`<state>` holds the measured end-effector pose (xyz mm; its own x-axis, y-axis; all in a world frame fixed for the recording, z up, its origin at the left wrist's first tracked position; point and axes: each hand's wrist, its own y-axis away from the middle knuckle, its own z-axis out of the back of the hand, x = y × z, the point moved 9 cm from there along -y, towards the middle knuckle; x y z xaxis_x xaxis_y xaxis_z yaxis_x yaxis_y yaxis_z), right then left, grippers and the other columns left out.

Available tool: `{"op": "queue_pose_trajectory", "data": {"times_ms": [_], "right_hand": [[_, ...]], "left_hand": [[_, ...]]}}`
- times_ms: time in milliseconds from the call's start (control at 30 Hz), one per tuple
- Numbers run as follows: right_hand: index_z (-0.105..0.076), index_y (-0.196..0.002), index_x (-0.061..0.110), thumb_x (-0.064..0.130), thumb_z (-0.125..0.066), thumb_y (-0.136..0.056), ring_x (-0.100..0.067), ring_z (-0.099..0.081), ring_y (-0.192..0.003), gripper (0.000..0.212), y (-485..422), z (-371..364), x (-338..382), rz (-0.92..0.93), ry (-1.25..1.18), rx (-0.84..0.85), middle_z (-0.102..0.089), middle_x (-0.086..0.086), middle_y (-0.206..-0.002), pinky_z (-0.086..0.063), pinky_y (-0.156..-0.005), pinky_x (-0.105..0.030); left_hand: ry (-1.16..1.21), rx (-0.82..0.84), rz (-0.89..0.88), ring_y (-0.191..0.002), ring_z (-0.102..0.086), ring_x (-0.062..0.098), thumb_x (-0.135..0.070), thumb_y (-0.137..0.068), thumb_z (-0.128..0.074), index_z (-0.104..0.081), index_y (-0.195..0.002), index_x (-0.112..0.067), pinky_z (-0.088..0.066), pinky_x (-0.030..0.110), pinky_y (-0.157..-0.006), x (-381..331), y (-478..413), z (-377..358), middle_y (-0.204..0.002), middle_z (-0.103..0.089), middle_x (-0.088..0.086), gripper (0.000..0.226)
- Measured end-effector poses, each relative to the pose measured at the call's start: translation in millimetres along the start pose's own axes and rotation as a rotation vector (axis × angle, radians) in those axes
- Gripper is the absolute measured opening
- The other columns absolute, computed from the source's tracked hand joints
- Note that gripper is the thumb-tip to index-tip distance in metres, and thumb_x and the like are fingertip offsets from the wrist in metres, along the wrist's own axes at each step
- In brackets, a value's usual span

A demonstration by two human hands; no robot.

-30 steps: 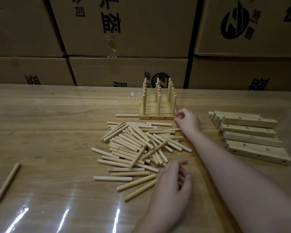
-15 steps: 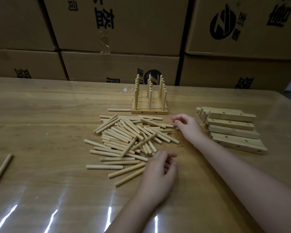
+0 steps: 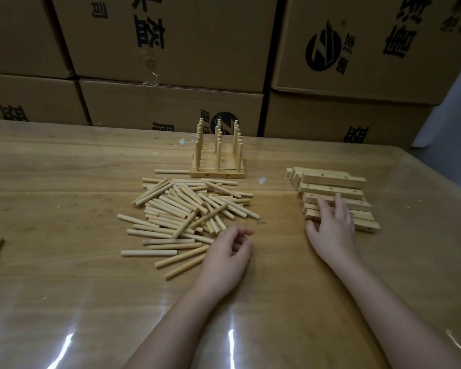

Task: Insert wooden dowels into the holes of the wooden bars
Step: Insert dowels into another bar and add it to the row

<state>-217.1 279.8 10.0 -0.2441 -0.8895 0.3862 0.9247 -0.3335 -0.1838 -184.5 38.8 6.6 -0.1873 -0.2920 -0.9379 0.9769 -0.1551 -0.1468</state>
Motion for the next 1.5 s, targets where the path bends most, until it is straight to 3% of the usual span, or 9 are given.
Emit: {"op": "queue_pose_trajectory", "data": {"times_ms": [133, 367, 633, 767, 933, 1000, 1100, 1300, 1500], "right_hand": [[-0.024, -0.146, 0.023, 0.03, -0.05, -0.092, -0.032, -0.006, -0.142, 0.06, 7, 3, 5, -0.053, 0.028, -0.028, 0.002, -0.008, -0.156, -0.013, -0.114, -0.042], [-0.043, -0.135, 0.013, 0.025, -0.062, -0.086, -0.031, -0.033, -0.125, 0.055, 16, 20, -2, -0.107, 0.02, -0.199, -0.035, -0.014, -0.135, -0.03, -0.104, -0.042], [-0.051, -0.124, 0.017, 0.053, -0.053, -0.084, -0.03, -0.034, -0.126, 0.053, 9, 24, -33, -0.185, 0.199, -0.126, -0.044, -0.013, -0.131, -0.024, -0.103, -0.045], [-0.057, -0.114, 0.021, 0.057, -0.052, -0.085, -0.027, -0.044, -0.114, 0.047, 5, 27, -26, -0.094, 0.235, -0.102, -0.054, -0.003, -0.123, -0.031, -0.091, -0.041], [-0.064, -0.102, 0.023, 0.042, -0.055, -0.089, -0.019, -0.056, -0.095, 0.025, 14, 22, 15, 0.12, -0.191, -0.033, -0.061, 0.006, -0.099, -0.04, -0.077, -0.032], [-0.064, -0.098, 0.024, 0.039, -0.047, -0.094, -0.015, -0.063, -0.076, 0.023, 22, 21, 30, 0.076, -0.598, 0.024, -0.066, 0.004, -0.079, -0.044, -0.06, -0.025], [-0.062, -0.102, 0.018, 0.032, -0.041, -0.098, -0.007, -0.063, -0.057, 0.026, 36, -5, 50, -0.117, -1.112, 0.257, -0.068, 0.002, -0.064, -0.05, -0.054, -0.018], [-0.052, -0.12, 0.004, -0.001, -0.053, -0.083, -0.027, -0.065, -0.103, 0.038, 60, -35, 90, -0.129, -1.623, 0.731, -0.068, -0.017, -0.105, -0.055, -0.076, -0.033], [-0.053, -0.12, 0.005, 0.005, -0.051, -0.084, -0.028, -0.059, -0.112, 0.036, 61, -28, 103, -0.013, -1.769, 0.764, -0.062, -0.016, -0.12, -0.052, -0.089, -0.04]], "left_hand": [[0.023, -0.004, 0.008, -0.068, -0.052, 0.016, -0.009, -0.092, -0.054, -0.06, -0.102, -0.021, -0.044, 0.031, -0.067, 0, 0, 1, -0.088, -0.061, 0.009, 0.017], [0.031, 0.003, 0.017, -0.066, -0.051, 0.018, -0.009, -0.092, -0.053, -0.06, -0.104, -0.018, -0.043, 0.031, -0.067, 1, 0, 0, -0.086, -0.06, 0.009, 0.017], [0.03, 0.015, 0.012, -0.073, -0.055, 0.015, -0.01, -0.091, -0.054, -0.057, -0.099, -0.027, -0.048, 0.029, -0.071, 0, 1, 1, -0.087, -0.061, 0.005, 0.019], [0.054, 0.027, 0.026, -0.065, -0.051, 0.012, -0.009, -0.092, -0.053, -0.058, -0.101, -0.024, -0.043, 0.026, -0.067, 1, 1, 1, -0.086, -0.061, 0.006, 0.018], [0.071, 0.019, 0.039, -0.065, -0.049, 0.014, -0.008, -0.092, -0.053, -0.06, -0.104, -0.019, -0.041, 0.029, -0.067, 2, 0, 1, -0.087, -0.061, 0.011, 0.017], [0.069, 0.018, 0.038, -0.066, -0.05, 0.016, -0.008, -0.092, -0.054, -0.06, -0.104, -0.018, -0.041, 0.03, -0.067, 2, 0, 0, -0.089, -0.062, 0.013, 0.017], [0.093, 0.007, 0.033, -0.068, -0.052, 0.018, -0.009, -0.092, -0.055, -0.059, -0.103, -0.019, -0.043, 0.032, -0.067, 0, 1, 1, -0.087, -0.062, 0.014, 0.015], [0.154, 0.008, 0.019, -0.081, -0.064, 0.02, -0.012, -0.094, -0.056, -0.061, -0.105, -0.02, -0.053, 0.03, -0.073, -4, 2, 3, -0.092, -0.068, 0.01, 0.015], [0.317, -0.005, 0.067, -0.077, -0.063, 0.005, -0.012, -0.093, -0.056, -0.057, -0.1, -0.022, -0.054, 0.025, -0.07, -2, 1, 2, -0.09, -0.064, -0.002, 0.012]]}}
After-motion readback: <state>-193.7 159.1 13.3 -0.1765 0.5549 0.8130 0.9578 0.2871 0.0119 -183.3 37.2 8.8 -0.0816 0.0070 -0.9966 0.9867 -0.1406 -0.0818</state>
